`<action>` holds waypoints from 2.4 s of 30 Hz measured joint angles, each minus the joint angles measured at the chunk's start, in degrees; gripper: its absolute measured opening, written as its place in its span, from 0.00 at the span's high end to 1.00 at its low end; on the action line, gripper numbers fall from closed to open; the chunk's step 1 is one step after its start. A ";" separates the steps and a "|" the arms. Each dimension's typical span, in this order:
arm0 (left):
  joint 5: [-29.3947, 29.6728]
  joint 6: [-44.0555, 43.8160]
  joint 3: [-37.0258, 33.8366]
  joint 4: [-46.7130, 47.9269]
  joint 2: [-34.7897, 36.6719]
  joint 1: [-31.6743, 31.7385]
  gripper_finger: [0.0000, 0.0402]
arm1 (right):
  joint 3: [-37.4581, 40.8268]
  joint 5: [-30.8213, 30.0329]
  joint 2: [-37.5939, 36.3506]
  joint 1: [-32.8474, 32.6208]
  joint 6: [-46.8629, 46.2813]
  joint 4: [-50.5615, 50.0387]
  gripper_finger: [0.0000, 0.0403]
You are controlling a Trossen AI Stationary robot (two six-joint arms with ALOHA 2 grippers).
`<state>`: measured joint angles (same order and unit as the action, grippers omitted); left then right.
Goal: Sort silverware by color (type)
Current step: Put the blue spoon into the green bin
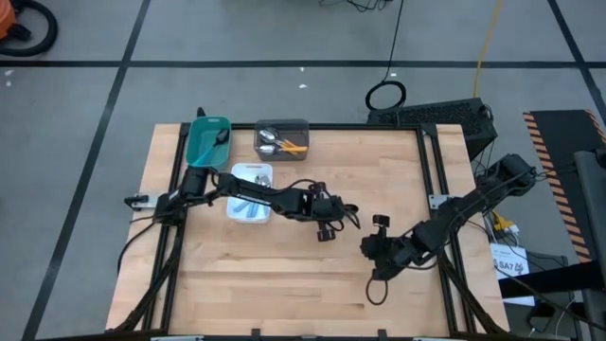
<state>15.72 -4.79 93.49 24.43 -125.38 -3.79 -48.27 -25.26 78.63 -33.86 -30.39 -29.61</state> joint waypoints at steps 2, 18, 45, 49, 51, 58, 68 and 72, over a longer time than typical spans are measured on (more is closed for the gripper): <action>0.84 -0.99 0.87 1.85 0.09 -0.08 0.99 | -0.22 0.03 0.00 -1.08 -0.03 -0.29 0.99; 6.14 -10.97 8.51 19.97 0.69 -1.51 0.99 | -0.75 0.05 0.00 -6.43 -7.83 -7.53 0.99; 19.50 -18.48 25.11 63.72 7.74 -6.13 0.99 | -0.86 -12.39 -8.66 -17.48 -10.94 -7.14 0.99; 21.42 -19.58 25.11 64.81 13.56 -7.17 0.99 | -0.86 -12.48 -8.68 -18.01 -10.95 -7.07 0.99; 23.39 -20.26 25.11 65.26 16.43 -7.73 0.99 | -0.86 -12.48 -8.68 -18.01 -10.97 -7.05 0.99; 28.55 -22.04 25.11 65.58 27.65 -9.30 0.99 | -0.86 -12.52 -8.66 -18.01 -10.91 -5.61 0.99; 39.06 -27.31 21.12 65.61 38.50 -12.62 0.99 | -0.86 -12.72 -8.66 -17.99 -9.54 -5.13 0.99; 43.74 -31.56 13.91 65.62 43.02 -13.11 0.99 | -0.86 -12.80 -8.66 -17.99 -9.16 -5.00 0.99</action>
<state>59.47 -36.35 107.41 90.05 -82.36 -16.91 -49.12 -38.06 69.97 -51.86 -39.55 -34.61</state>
